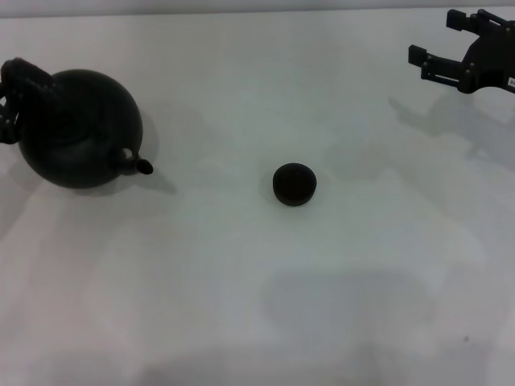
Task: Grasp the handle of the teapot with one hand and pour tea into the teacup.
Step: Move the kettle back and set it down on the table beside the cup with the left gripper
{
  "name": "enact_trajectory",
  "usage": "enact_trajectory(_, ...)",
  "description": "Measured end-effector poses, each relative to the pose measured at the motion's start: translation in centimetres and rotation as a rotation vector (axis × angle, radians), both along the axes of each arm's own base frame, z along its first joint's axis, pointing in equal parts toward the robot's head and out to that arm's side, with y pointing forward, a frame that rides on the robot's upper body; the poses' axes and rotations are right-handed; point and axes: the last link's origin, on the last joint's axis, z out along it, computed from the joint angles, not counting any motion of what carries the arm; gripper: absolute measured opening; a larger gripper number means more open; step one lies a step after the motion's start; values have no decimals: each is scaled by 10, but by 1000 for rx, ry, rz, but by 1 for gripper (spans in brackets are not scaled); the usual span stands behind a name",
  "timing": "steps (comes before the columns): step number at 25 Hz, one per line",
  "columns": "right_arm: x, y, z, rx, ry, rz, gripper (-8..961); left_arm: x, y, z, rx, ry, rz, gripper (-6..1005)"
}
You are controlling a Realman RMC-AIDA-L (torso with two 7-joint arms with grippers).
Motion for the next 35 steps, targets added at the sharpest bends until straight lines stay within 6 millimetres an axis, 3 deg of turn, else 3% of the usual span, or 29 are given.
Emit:
enact_trajectory(12, 5, -1, -2, -1, -5, -20, 871, -9, -8, -3, 30, -60, 46, 116)
enact_trajectory(35, 3, 0, -2, -3, -3, -15, 871, -17, -3, -15, 2, -102, 105, 115)
